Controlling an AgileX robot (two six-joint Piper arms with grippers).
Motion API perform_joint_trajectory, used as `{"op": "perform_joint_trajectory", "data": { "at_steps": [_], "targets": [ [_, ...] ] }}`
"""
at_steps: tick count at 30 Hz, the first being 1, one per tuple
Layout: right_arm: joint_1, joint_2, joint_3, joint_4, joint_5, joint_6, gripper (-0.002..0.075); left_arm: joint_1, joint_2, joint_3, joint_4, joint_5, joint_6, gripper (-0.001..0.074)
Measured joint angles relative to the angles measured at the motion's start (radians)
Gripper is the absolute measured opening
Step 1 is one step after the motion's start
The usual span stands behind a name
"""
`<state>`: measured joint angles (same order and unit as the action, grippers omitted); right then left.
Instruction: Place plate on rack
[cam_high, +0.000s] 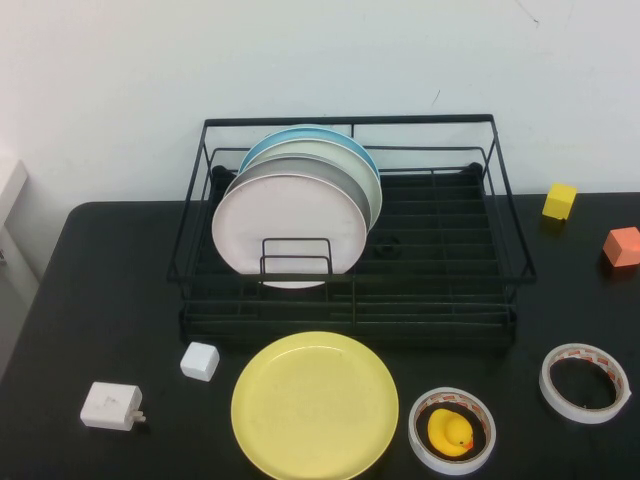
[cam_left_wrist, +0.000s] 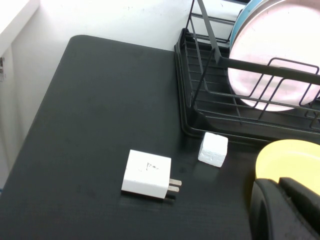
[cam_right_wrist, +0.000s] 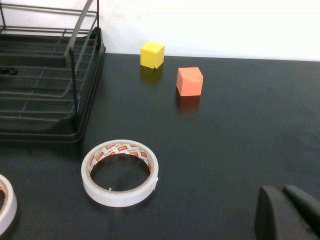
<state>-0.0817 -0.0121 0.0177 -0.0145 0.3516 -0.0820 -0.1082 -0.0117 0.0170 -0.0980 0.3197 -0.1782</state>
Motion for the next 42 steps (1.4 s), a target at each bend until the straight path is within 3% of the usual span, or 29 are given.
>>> {"op": "perform_joint_trajectory", "data": {
  "at_steps": [31,35,42],
  "targets": [
    [0.0,0.0,0.0,-0.003,-0.003,0.0,-0.0002,0.0,-0.002,0.0,0.0,-0.028,0.0,-0.0003],
    [0.0,0.0,0.007,-0.016,-0.057,0.0,-0.0002,0.0,-0.002,0.004,0.0,-0.111,0.0,-0.0003],
    [0.0,0.0,0.009,-0.041,-0.317,0.0,-0.0002,0.0,-0.002,0.004,0.038,-0.437,0.0,-0.0002]
  ]
}}
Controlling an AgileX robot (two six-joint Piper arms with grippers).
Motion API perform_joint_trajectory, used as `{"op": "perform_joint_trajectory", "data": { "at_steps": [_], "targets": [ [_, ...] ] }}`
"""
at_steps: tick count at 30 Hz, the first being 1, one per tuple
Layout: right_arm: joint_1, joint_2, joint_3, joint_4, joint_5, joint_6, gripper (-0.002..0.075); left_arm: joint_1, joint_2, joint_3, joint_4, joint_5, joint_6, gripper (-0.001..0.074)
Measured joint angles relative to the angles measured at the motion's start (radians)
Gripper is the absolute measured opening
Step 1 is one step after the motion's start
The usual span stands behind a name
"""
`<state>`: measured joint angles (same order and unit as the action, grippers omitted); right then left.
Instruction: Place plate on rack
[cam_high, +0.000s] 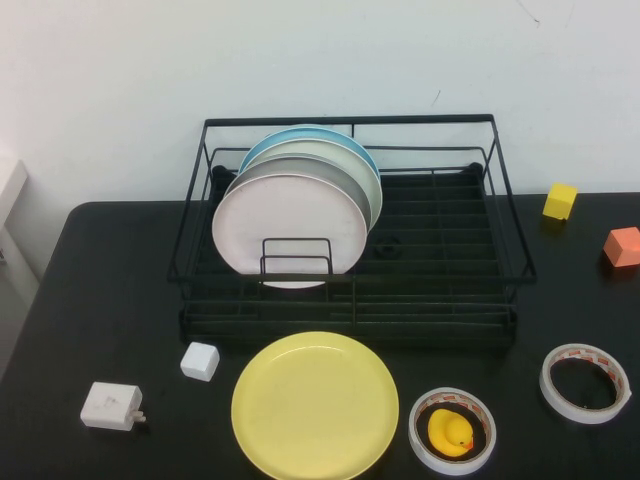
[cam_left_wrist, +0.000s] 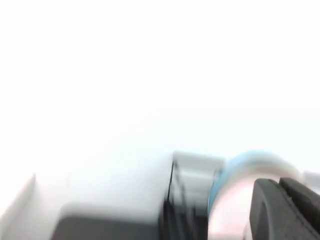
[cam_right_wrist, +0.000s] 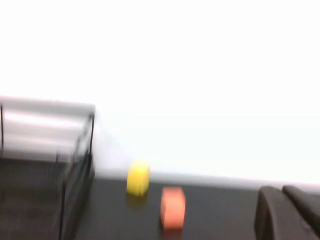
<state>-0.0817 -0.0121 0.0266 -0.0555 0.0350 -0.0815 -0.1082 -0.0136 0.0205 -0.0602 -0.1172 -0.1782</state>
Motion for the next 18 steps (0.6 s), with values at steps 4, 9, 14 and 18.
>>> {"op": "perform_joint_trajectory", "data": {
  "at_steps": [4,9,14,18],
  "targets": [
    [0.0,0.0,0.0,-0.002,-0.147,0.004,-0.0002,0.0,0.0,0.0,0.013,-0.182,0.0,-0.0003],
    [0.0,0.0,0.0,-0.008,-0.223,0.008,-0.0002,0.0,0.0,0.0,0.017,-0.36,0.0,-0.0003],
    [0.0,0.0,0.0,0.008,-0.229,0.01,-0.0002,0.0,0.0,0.0,0.017,-0.46,0.0,-0.0003],
    [0.0,0.0,0.0,0.091,-0.231,0.023,-0.0002,0.0,-0.001,0.0,0.012,-0.468,-0.01,-0.0003]
  ]
}}
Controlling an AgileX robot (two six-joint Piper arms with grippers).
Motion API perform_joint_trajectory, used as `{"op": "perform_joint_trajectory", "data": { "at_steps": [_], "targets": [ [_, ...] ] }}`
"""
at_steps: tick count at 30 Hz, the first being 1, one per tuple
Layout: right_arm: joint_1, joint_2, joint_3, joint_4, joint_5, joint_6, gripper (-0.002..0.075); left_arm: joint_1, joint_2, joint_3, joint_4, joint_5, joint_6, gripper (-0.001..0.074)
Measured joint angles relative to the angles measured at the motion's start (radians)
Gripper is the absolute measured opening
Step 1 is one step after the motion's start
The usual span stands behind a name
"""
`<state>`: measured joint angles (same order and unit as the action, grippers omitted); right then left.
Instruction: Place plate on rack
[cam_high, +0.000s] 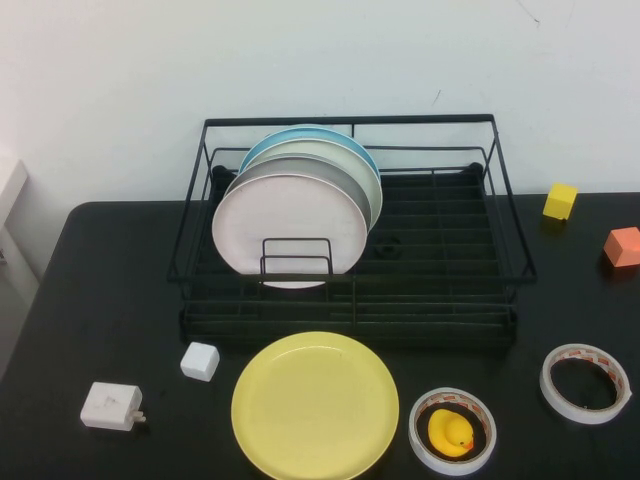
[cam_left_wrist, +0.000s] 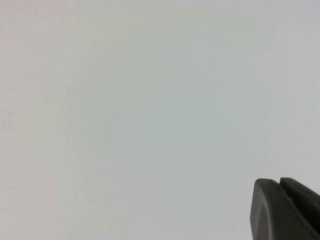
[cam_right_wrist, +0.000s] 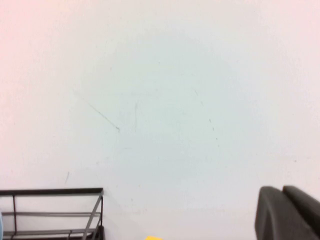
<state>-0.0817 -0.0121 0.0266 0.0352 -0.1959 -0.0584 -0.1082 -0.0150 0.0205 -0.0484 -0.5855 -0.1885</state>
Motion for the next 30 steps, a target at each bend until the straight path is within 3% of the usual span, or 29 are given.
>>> {"op": "perform_joint_trajectory", "data": {
  "at_steps": [6,14,22,26,30],
  "targets": [
    [0.0,0.0,-0.01,0.021,0.035,-0.05,-0.0002,0.0,0.0,-0.018,-0.087,0.047,-0.034,-0.0002],
    [0.0,0.013,-0.266,0.021,0.42,-0.182,-0.0002,0.002,0.036,-0.288,-0.39,0.488,0.157,-0.0002],
    [0.002,0.263,-0.501,0.077,0.767,-0.215,-0.0002,0.002,0.282,-0.452,-0.353,0.897,0.395,-0.0002],
    [0.002,0.442,-0.559,0.177,0.868,-0.338,-0.0002,0.002,0.403,-0.478,-0.333,1.002,0.389,-0.0003],
    [0.002,0.653,-0.57,0.341,0.967,-0.497,-0.0002,0.002,0.502,-0.48,-0.329,1.033,0.196,-0.0002]
  ]
}}
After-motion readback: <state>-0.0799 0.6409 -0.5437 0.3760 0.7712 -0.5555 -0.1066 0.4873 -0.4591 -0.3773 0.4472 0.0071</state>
